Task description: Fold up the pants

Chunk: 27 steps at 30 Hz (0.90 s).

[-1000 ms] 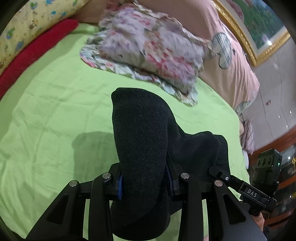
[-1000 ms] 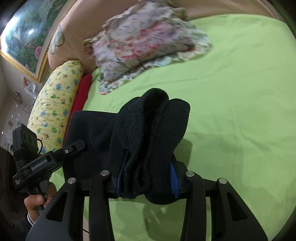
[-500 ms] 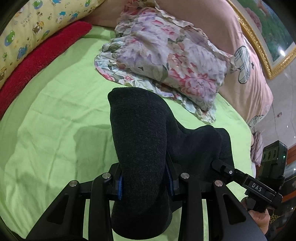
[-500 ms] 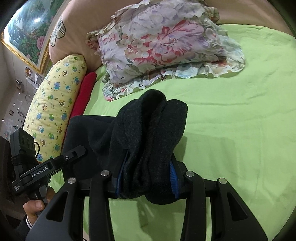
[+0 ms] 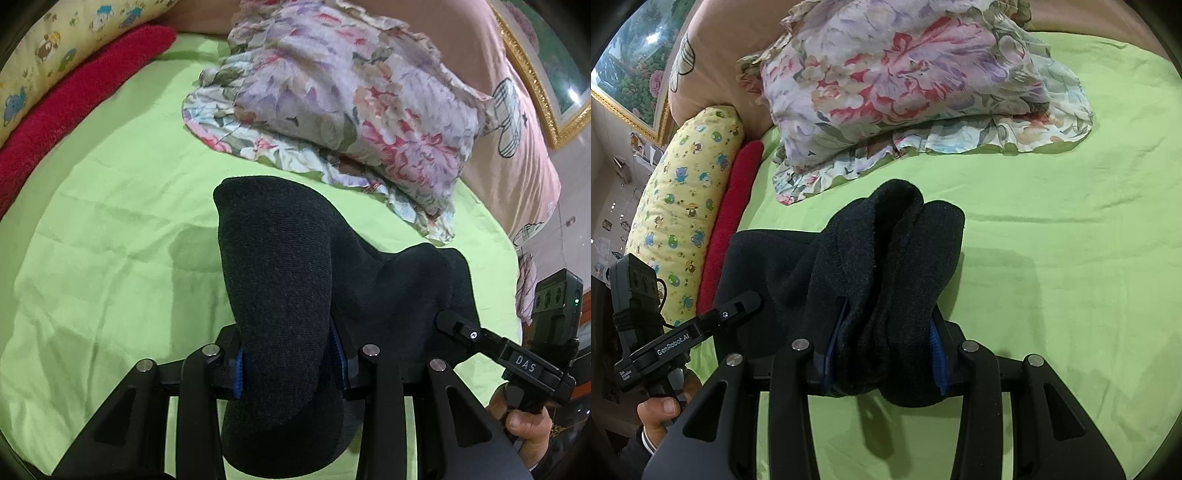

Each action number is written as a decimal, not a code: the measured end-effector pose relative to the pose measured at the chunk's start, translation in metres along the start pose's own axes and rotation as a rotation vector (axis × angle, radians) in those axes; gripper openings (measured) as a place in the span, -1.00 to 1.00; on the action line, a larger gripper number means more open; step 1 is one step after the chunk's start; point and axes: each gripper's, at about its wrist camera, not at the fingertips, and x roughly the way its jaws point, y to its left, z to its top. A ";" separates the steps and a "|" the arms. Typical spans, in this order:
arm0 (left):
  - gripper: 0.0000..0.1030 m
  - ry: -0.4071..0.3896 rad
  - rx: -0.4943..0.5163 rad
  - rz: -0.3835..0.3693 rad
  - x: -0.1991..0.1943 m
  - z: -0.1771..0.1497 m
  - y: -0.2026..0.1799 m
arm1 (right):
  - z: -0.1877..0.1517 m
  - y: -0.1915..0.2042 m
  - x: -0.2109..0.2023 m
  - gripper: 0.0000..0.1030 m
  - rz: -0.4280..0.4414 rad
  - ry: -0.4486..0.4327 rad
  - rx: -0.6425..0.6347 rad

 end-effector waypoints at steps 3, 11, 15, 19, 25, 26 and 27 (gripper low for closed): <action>-0.06 0.030 -0.007 -0.001 0.009 0.000 0.008 | 0.002 -0.007 0.004 -0.01 -0.013 0.009 0.007; 0.43 0.057 -0.020 -0.008 0.025 -0.011 0.032 | -0.008 -0.033 0.011 0.24 -0.074 -0.009 -0.053; 0.45 0.056 -0.002 0.006 0.031 -0.011 0.032 | -0.014 -0.051 0.016 0.36 -0.039 -0.046 -0.040; 0.45 0.041 0.020 0.034 0.026 -0.011 0.024 | -0.014 -0.050 0.014 0.37 -0.034 -0.057 -0.040; 0.43 -0.001 0.040 0.065 0.004 -0.016 0.013 | -0.016 -0.043 -0.005 0.37 -0.035 -0.089 -0.039; 0.43 -0.009 0.039 0.067 0.001 -0.018 0.012 | -0.017 -0.042 -0.010 0.40 -0.027 -0.102 -0.034; 0.43 -0.018 0.041 0.064 -0.003 -0.020 0.010 | -0.017 -0.041 -0.014 0.40 -0.017 -0.113 -0.028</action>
